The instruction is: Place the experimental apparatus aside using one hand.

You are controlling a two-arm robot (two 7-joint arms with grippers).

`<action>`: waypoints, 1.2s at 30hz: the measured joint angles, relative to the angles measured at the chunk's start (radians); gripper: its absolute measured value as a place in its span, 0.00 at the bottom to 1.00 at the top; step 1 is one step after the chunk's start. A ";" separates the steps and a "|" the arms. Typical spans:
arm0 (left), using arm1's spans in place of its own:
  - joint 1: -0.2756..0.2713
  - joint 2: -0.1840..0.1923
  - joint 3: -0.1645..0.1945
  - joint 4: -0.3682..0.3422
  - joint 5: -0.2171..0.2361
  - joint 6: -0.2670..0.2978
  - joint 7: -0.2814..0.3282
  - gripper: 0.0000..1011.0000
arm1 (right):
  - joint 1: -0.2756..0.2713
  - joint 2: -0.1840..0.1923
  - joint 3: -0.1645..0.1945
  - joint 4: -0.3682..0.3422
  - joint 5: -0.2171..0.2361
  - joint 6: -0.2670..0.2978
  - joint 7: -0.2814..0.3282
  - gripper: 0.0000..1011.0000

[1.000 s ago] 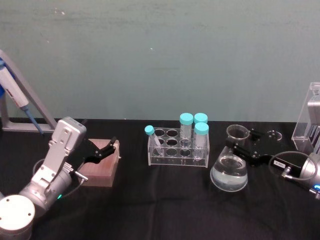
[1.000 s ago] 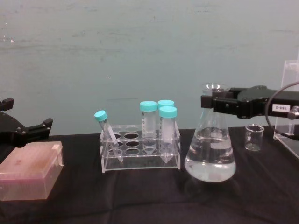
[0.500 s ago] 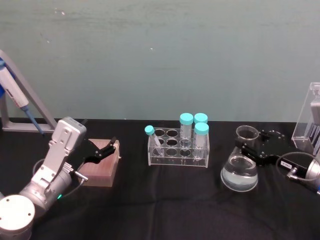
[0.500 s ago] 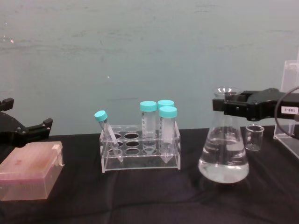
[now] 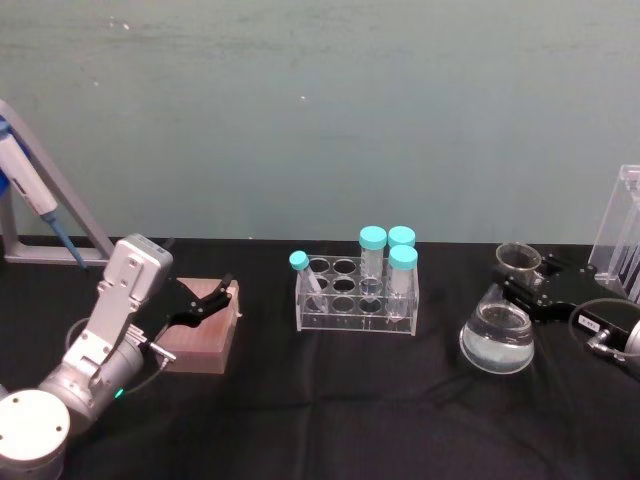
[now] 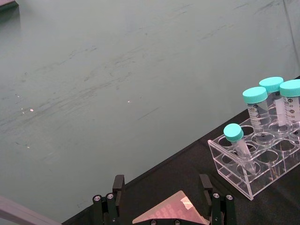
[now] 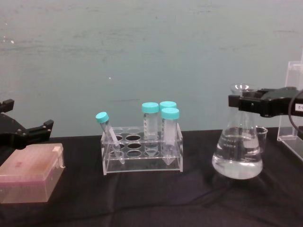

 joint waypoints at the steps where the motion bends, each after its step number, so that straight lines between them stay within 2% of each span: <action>1: 0.000 0.000 0.000 0.000 0.000 0.000 0.000 0.99 | -0.003 -0.001 0.003 -0.003 -0.001 0.001 -0.004 0.47; 24: 0.000 0.000 0.000 0.000 0.000 0.000 0.000 0.99 | -0.081 -0.007 0.080 -0.068 -0.033 0.055 -0.112 0.47; 36: 0.000 0.000 0.000 0.000 0.000 0.000 0.000 0.99 | -0.103 -0.018 0.116 -0.074 -0.058 0.064 -0.148 0.47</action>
